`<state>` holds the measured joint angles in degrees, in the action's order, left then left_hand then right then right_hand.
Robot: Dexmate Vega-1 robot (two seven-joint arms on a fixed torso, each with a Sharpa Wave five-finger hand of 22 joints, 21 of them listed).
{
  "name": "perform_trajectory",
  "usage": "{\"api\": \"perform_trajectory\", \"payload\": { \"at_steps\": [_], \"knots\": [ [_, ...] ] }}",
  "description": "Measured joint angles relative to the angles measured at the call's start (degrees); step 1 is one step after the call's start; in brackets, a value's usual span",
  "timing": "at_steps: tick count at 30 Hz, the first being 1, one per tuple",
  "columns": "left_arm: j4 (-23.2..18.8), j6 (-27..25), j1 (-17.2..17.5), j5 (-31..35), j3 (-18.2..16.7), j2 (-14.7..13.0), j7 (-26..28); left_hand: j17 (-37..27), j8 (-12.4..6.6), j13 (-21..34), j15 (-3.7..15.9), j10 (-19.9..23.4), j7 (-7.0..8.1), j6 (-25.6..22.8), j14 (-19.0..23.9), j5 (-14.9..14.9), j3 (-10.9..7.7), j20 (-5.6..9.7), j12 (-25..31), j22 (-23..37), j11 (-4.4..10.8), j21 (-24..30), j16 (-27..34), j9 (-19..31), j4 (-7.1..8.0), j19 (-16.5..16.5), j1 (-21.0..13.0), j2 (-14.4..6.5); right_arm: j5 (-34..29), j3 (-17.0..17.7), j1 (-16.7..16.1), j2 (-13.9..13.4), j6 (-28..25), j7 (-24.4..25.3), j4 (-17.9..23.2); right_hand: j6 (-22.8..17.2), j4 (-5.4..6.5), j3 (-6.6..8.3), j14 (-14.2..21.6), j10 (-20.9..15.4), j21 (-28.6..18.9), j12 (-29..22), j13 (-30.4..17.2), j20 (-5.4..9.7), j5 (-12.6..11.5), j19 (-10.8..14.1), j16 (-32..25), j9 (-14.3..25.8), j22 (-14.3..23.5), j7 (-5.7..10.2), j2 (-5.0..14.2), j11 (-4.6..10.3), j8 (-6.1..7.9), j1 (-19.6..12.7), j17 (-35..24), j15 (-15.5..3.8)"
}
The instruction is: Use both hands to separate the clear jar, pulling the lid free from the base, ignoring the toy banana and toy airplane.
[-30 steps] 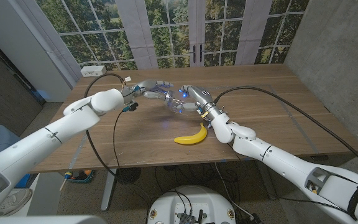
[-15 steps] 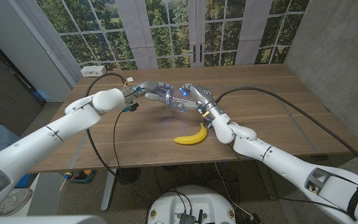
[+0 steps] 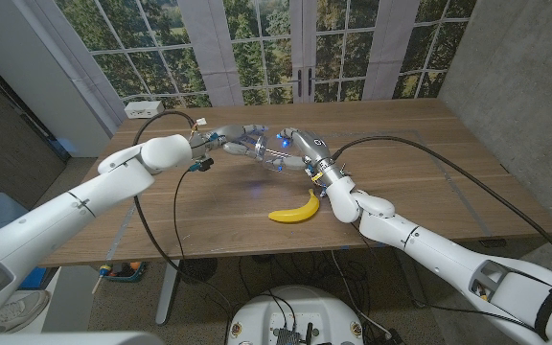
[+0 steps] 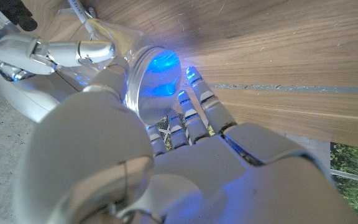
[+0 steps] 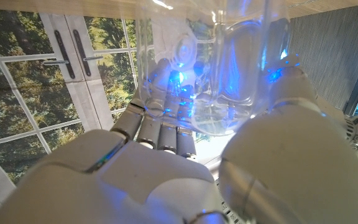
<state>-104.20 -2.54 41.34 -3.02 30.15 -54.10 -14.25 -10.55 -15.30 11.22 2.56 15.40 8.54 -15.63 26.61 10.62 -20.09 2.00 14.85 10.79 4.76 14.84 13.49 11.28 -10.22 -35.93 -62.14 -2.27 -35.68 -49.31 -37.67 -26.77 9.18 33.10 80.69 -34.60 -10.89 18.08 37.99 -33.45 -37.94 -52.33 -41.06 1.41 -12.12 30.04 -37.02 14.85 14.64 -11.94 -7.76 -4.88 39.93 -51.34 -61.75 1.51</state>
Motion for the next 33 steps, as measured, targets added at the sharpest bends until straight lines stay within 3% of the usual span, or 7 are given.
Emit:
{"api": "perform_trajectory", "payload": {
  "at_steps": [2,6,10,19,28,31,33],
  "knots": [
    [0.42,0.75,0.02,-0.85,-0.33,0.30,0.00,0.06,-1.28,-0.01,0.03,3.50,-2.45,-6.06,5.11,0.03,-0.54,1.22,1.77,0.37,-1.39,1.51,1.02,0.01,-0.16,-3.13,-1.72,-0.43,0.09,-0.01,0.04,0.17,0.76,0.69,-0.64,0.00,0.00,0.00,0.00,0.00,-0.22,0.00,0.00,0.00,0.00,0.00,0.00,0.00,0.00,0.01,0.00,0.00,0.00,0.00,-0.21,0.00],
    [1.51,1.72,0.36,-2.20,-0.90,1.15,0.02,0.24,-3.11,-0.03,-2.14,7.69,-3.62,-10.61,10.86,0.27,-1.78,2.34,3.35,0.99,-4.93,4.55,2.79,0.15,-0.78,-7.92,-3.71,-0.07,0.57,0.05,0.07,0.39,2.96,2.88,-1.52,-0.30,0.00,0.00,0.01,0.00,-0.42,-0.01,-0.01,0.00,-0.30,0.00,0.45,0.00,-0.24,0.30,0.00,0.00,0.00,0.00,-0.47,0.00],
    [2.17,3.22,0.89,-4.41,-1.51,1.90,0.49,-0.97,-3.96,-0.02,-5.20,8.06,-2.72,-11.53,15.94,0.34,-1.99,3.63,5.18,2.24,-4.95,8.96,6.03,0.20,-0.99,-12.95,-3.98,0.21,0.68,0.29,0.33,1.10,5.50,5.89,-3.92,-0.34,-0.02,0.02,0.01,0.00,-0.77,-0.01,-0.01,-0.19,-0.51,-0.20,0.79,0.00,-0.28,0.34,0.00,0.00,0.01,0.00,-0.77,0.00],
    [3.42,3.36,2.36,-10.40,-3.08,3.72,1.64,0.13,-5.11,-0.07,-2.77,9.90,-1.50,-12.77,30.59,-0.49,-0.08,7.99,5.83,3.91,-3.10,23.65,6.97,2.74,0.92,-26.80,-4.06,0.29,-2.89,1.08,1.46,5.35,14.27,18.08,-13.97,-1.13,-0.03,0.03,0.01,0.31,-1.52,-0.01,0.03,0.34,-0.51,-0.75,1.31,-0.01,-0.28,1.11,0.00,0.30,0.33,0.00,-0.98,-0.01],
    [5.65,-0.49,2.63,-22.13,-4.45,6.10,-2.15,0.53,-4.37,-1.09,-3.13,12.56,0.43,-14.69,35.09,-0.68,0.50,7.11,5.83,1.04,-0.44,26.87,5.02,4.86,1.49,-31.27,-3.18,1.17,-14.43,11.35,-0.53,12.89,23.66,26.62,-22.76,-3.24,-0.27,0.27,0.00,0.82,-1.54,-0.01,1.01,0.44,-0.46,-2.07,1.89,-0.02,-0.26,2.85,0.00,0.81,1.78,0.00,-1.55,-0.01],
    [6.78,-1.50,2.65,-25.94,-4.77,6.89,-3.69,0.37,-4.31,-1.09,-1.12,13.99,0.88,-15.14,37.95,-0.67,2.03,7.20,5.84,0.33,0.98,27.19,4.16,5.67,3.01,-31.77,0.06,4.39,-17.70,14.51,-1.07,14.60,26.13,28.01,-24.44,-3.23,-0.27,0.27,0.00,1.02,-1.55,0.00,3.05,0.95,-0.41,-2.58,1.99,-0.02,-0.26,2.88,0.00,1.01,1.78,0.00,-1.72,0.00],
    [7.33,-1.76,2.65,-28.24,-4.90,7.18,-4.96,0.47,-3.35,-1.09,6.04,14.51,1.19,-15.39,47.07,-0.67,3.32,7.00,6.01,-0.06,1.49,27.20,3.54,5.67,4.31,-31.95,6.52,3.30,-18.91,16.59,-1.40,15.65,27.25,28.59,-25.34,-3.13,-0.26,0.26,0.00,1.00,-1.69,0.00,8.16,1.03,-0.44,-3.11,2.05,-0.03,-0.26,2.98,0.00,1.00,1.78,0.01,-1.80,-0.01]
  ]
}}
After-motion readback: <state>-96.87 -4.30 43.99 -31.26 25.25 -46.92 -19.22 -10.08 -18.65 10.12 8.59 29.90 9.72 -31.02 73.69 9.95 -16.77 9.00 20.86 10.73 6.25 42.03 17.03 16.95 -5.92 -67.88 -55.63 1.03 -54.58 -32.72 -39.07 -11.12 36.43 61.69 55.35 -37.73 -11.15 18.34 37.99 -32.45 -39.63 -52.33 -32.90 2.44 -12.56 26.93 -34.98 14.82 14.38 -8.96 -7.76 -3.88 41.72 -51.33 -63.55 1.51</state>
